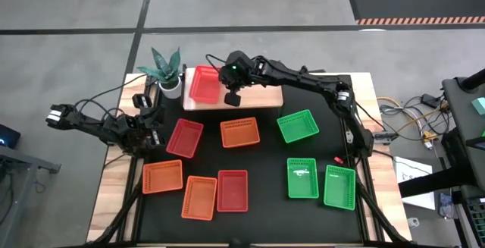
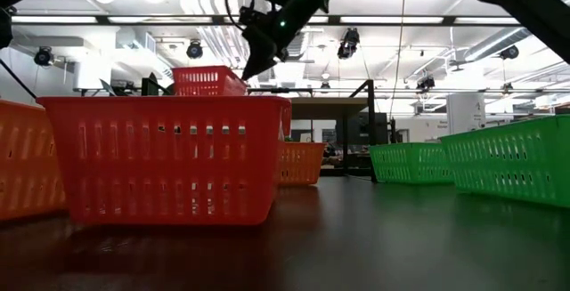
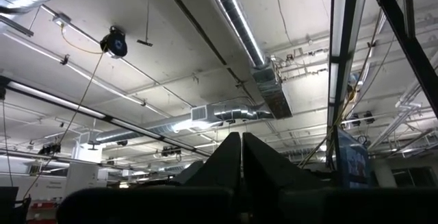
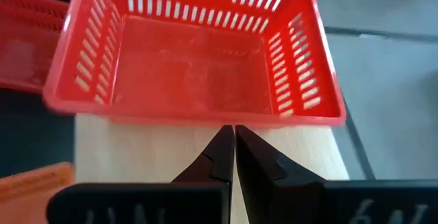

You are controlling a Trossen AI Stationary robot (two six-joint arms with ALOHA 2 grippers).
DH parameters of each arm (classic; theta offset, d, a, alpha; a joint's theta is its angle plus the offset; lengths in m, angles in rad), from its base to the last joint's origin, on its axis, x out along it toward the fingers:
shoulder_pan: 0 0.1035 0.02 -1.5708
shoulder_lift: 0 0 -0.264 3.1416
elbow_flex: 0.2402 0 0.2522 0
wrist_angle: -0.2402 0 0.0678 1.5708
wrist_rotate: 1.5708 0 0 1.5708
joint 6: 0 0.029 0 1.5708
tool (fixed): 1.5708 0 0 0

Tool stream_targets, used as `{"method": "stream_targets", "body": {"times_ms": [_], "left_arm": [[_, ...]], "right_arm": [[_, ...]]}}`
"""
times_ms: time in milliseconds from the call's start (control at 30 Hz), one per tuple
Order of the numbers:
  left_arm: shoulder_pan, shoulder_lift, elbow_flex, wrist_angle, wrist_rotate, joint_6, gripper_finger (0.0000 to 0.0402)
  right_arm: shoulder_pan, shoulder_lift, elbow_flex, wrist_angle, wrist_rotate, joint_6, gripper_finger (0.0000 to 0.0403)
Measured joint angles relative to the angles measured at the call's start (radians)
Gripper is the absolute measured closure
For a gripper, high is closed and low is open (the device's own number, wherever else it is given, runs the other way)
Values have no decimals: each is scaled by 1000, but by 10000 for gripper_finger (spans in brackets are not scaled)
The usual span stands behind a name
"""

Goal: Stack baskets on shelf by color
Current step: Put the bottom right red basket on the shelf, then put the bottom right orange basket on the shelf

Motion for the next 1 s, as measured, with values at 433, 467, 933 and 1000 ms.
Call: {"method": "stream_targets", "body": {"times_ms": [433, 467, 933, 1000], "left_arm": [[0, 0, 0, -4, 0, 0, 402], [0, 0, 0, -6, 0, 0, 402], [0, 15, 3, -28, 56, -9, 402], [0, 23, 2, -34, 56, -35, 402]], "right_arm": [[-12, 17, 1, 31, 3, -50, 394], [-12, 9, 1, 9, 3, -47, 394], [273, -287, -327, -41, -4, 26, 394], [345, -351, -456, 86, -3, 47, 394]]}}
